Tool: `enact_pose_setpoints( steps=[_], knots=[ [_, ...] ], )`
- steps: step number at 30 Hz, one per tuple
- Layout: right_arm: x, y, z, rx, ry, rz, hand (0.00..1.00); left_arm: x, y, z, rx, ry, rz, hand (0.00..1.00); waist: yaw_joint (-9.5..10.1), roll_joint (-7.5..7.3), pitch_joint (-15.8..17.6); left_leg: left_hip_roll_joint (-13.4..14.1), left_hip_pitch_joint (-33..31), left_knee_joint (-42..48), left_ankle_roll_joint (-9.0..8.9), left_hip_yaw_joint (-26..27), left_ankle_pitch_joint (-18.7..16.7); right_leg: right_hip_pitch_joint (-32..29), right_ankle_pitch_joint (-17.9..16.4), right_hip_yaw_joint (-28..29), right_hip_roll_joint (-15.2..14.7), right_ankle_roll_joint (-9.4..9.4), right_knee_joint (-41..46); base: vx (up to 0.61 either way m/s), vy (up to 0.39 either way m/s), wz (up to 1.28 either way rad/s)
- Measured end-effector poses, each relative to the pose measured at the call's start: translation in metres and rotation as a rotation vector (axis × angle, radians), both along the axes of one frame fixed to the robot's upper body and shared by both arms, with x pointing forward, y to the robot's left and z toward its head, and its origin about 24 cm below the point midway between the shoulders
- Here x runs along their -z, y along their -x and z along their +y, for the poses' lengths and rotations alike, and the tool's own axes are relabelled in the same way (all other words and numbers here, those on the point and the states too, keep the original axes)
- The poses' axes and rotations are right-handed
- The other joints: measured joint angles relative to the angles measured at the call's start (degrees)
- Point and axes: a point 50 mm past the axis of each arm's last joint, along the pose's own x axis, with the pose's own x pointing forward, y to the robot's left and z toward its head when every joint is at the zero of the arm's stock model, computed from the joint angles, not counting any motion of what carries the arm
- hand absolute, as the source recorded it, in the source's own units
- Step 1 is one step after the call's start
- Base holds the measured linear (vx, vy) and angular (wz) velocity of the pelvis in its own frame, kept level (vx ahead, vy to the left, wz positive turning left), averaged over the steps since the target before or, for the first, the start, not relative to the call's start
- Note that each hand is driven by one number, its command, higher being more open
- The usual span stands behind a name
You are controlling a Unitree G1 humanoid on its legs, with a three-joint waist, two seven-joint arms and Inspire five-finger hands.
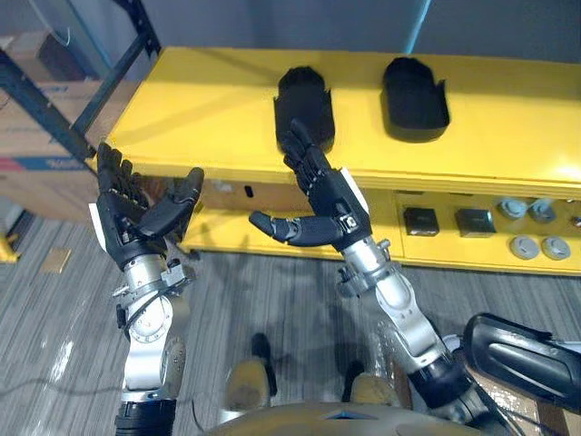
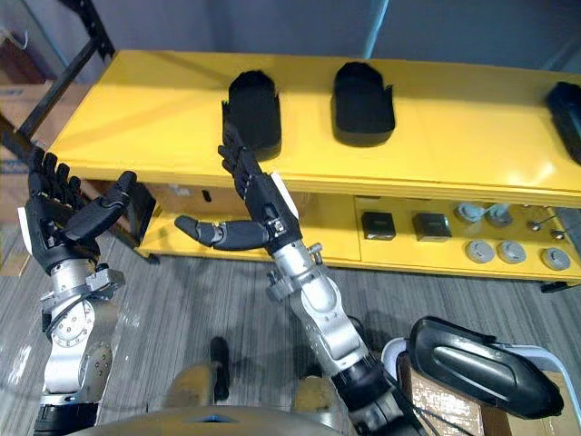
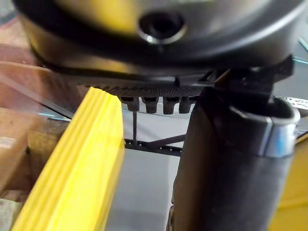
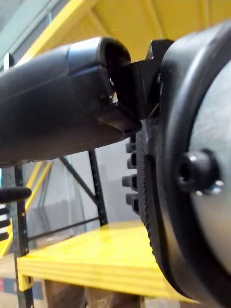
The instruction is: Walk over and take three plastic housings, then place them on the shelf
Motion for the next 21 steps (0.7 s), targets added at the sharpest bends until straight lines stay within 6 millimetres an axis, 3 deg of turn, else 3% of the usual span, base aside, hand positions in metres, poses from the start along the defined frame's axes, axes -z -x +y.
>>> enact_pose_setpoints(
  steps=[2, 6, 11, 16, 21],
  knots=[
    [-0.004, -0.012, 0.002, 0.037, 0.066, -0.025, 1.00, -0.005, 0.001, -0.002, 0.021, 0.032, -0.040, 1.00, 0.90, 0.19, 2.70, -0.35, -0.78, -0.09, 0.02, -1.10, 0.34, -0.77, -0.03, -0.13, 0.07, -0.10, 0.67, -0.10, 0.018, 0.24],
    [-0.018, -0.024, -0.003, 0.123, 0.096, -0.087, 1.00, -0.009, 0.003, -0.001, 0.034, 0.059, -0.085, 1.00, 2.13, 0.21, 5.05, -0.65, -2.89, -0.26, 0.08, -2.19, 1.53, -2.83, -0.16, -0.38, -0.12, -0.34, 2.03, -0.03, 0.012, 0.15],
    [-0.056, -0.045, -0.033, 0.318, 0.016, -0.196, 1.00, -0.012, 0.001, -0.001, 0.039, 0.057, -0.099, 1.00, 2.79, 0.42, 9.89, -0.96, -4.29, 0.48, 0.38, -2.69, 1.96, -5.28, -0.81, -0.39, -0.55, -1.12, 4.90, -0.03, 0.015, 0.03],
    [-0.065, -0.048, -0.046, 0.414, 0.013, -0.234, 1.00, -0.013, 0.001, 0.000, 0.036, 0.059, -0.107, 1.00, 2.97, 0.68, 11.27, -0.88, -6.03, 0.88, 0.24, -2.73, 2.20, -7.75, -1.85, 0.03, -0.81, -1.41, 7.45, -0.01, 0.000, -0.01],
    [-0.066, -0.048, -0.044, 0.409, 0.044, -0.255, 1.00, -0.015, 0.000, 0.000, 0.039, 0.060, -0.114, 1.00, 2.97, 0.67, 11.31, -0.47, -6.33, 1.50, 0.15, -2.96, 2.06, -8.74, -3.41, 0.05, -0.72, -1.75, 9.60, 0.00, -0.031, 0.00]
  ],
)
